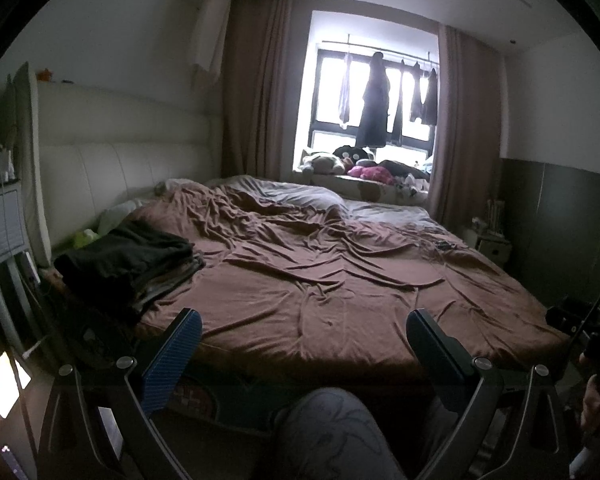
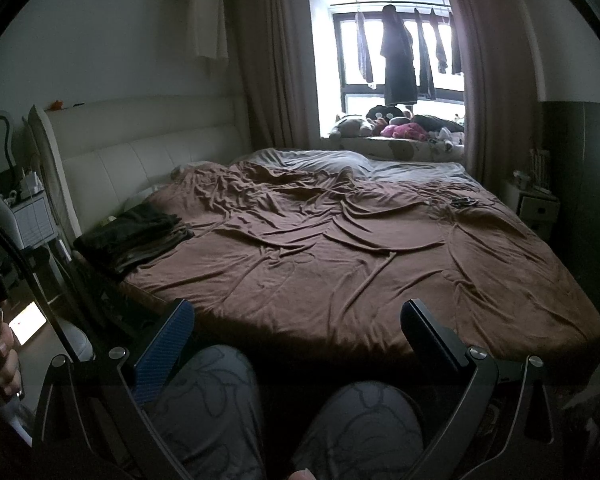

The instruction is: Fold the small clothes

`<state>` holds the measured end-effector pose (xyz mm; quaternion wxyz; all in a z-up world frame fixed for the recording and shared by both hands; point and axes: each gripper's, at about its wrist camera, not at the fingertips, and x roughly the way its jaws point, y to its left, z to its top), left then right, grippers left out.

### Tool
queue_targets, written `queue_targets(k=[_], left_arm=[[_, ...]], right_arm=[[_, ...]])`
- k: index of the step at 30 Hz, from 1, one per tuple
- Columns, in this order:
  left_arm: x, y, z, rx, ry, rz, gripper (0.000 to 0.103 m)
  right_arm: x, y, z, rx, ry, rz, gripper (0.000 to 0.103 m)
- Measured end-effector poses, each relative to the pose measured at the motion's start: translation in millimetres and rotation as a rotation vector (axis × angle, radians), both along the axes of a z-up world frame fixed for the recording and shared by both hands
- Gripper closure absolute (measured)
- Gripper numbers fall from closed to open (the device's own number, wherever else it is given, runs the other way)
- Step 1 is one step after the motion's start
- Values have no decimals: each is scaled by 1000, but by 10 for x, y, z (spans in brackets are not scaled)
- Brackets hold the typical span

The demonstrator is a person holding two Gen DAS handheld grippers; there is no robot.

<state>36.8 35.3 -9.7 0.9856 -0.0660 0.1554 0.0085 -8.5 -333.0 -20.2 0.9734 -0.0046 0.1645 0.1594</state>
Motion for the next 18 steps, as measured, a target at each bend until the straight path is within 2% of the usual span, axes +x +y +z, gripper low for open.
queue_targets(k=[18], left_arm=[[17, 43, -58, -7, 17, 6, 0]], right_arm=[[-9, 33, -4, -1, 1, -6, 0]])
